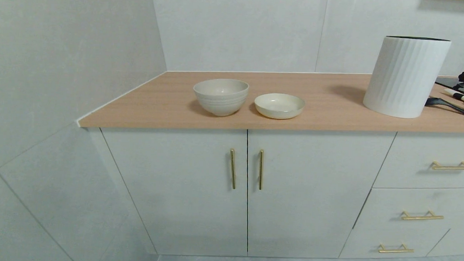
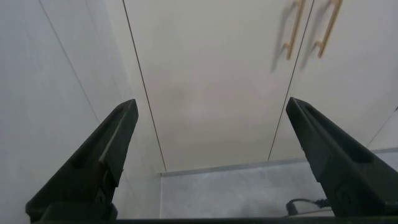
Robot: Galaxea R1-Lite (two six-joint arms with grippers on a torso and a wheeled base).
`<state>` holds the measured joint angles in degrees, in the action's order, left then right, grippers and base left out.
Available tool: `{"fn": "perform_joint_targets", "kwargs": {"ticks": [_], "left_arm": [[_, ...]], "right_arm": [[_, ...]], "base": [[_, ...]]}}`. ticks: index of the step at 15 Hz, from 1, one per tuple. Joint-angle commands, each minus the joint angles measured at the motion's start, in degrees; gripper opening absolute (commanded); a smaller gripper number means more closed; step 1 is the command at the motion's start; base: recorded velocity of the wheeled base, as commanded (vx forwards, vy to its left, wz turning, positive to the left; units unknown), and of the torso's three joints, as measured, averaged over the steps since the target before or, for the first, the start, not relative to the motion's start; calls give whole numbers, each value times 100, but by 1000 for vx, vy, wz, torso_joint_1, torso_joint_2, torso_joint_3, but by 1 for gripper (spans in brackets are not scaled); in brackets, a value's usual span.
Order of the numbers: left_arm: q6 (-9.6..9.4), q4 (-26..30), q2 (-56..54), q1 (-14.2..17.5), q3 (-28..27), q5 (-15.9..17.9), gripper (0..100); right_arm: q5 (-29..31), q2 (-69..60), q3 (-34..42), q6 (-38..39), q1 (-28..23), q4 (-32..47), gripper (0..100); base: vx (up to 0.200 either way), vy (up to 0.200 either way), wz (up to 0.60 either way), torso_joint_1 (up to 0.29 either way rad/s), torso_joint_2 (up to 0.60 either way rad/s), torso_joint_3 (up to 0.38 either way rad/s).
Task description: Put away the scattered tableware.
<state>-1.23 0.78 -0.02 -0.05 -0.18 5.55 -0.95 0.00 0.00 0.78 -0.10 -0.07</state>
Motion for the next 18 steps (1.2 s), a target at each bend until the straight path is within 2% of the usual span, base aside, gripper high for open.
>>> {"fn": "perform_joint_targets", "kwargs": {"ticks": [1,6,18], "left_arm": [[0,1,2,-4,1,-1,100],[0,1,2,-4,1,-1,100],[0,1,2,5,1,-1,100]], "right_arm": [[-2,9,0,1,1,-1,100],[7,9,0,-8,1,-10,100],[-107,0,0,-113,1,-10,100]], "base": [[0,0,0,-139,461,305],[0,0,0,-93,348,243],[0,0,0,-1,7,3]]}}
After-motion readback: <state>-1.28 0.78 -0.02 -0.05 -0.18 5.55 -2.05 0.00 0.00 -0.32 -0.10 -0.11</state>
